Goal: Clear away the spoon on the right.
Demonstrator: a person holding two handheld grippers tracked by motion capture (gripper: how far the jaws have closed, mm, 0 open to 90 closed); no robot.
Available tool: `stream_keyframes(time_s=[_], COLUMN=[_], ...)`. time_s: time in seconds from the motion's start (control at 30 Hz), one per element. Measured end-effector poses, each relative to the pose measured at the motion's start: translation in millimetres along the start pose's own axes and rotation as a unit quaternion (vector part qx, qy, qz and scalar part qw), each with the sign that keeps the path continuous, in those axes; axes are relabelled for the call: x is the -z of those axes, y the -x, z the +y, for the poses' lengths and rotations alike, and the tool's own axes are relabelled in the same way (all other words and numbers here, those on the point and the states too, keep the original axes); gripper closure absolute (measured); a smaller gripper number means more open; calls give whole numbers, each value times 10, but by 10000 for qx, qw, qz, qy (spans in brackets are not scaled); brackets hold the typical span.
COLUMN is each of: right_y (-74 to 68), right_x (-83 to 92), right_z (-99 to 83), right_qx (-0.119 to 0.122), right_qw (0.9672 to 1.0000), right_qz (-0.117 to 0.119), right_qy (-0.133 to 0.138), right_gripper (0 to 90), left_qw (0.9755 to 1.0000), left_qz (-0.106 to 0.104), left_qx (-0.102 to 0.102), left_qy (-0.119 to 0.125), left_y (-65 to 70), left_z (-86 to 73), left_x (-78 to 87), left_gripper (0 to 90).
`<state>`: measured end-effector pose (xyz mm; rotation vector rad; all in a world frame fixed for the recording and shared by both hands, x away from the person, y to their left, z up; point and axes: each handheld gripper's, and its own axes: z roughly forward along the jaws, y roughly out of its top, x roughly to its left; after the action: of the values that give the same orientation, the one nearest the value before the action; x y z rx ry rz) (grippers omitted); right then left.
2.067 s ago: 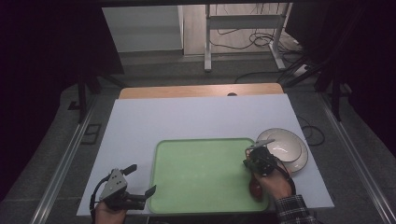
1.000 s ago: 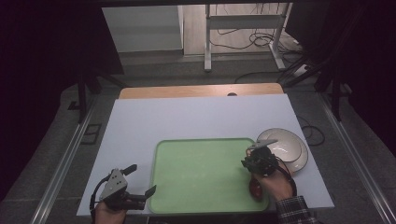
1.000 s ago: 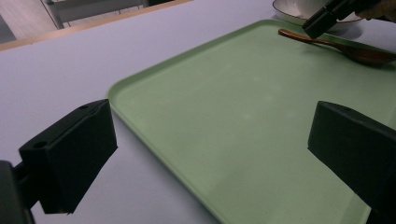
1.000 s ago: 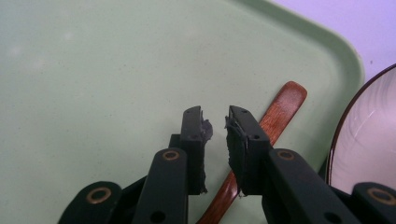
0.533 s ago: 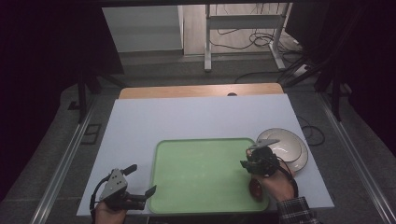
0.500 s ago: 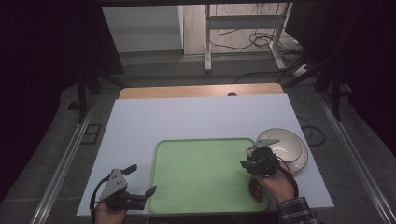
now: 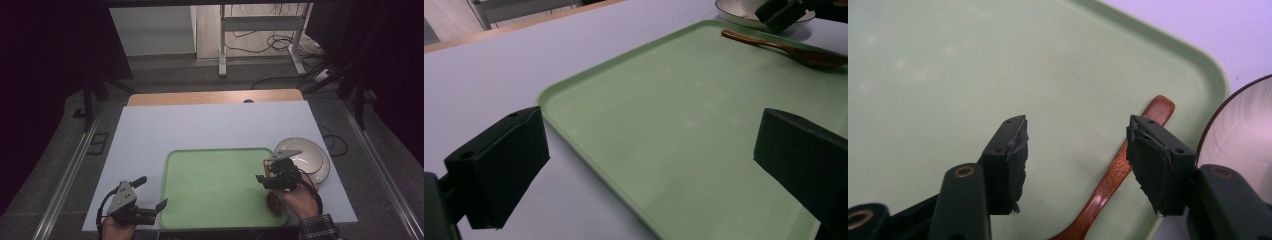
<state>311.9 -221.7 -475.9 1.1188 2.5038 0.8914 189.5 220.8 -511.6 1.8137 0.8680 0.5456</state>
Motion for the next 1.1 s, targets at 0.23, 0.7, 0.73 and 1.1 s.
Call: stream_keyframes(time_s=[0.23, 0.7, 0.73, 1.1], right_y=[-32, -57, -60, -76], right_x=[80, 197, 204, 302], right_z=[-4, -44, -49, -110], right_qx=[42, 76, 73, 101], right_qw=[9999, 9993, 9992, 9985], right_qz=[-57, -121, -134, -92], right_qy=[112, 353, 371, 530], right_gripper=[346, 234, 227, 152], left_qw=[10000, 10000, 10000, 10000], left_qz=[-1, 1, 0, 2], left_qx=[1, 7, 6, 4], left_qy=[0, 0, 0, 1], left_y=[-1, -3, -3, -4], left_z=[0, -1, -1, -1], left_x=[0, -2, -2, -1], left_gripper=[10, 10, 10, 10])
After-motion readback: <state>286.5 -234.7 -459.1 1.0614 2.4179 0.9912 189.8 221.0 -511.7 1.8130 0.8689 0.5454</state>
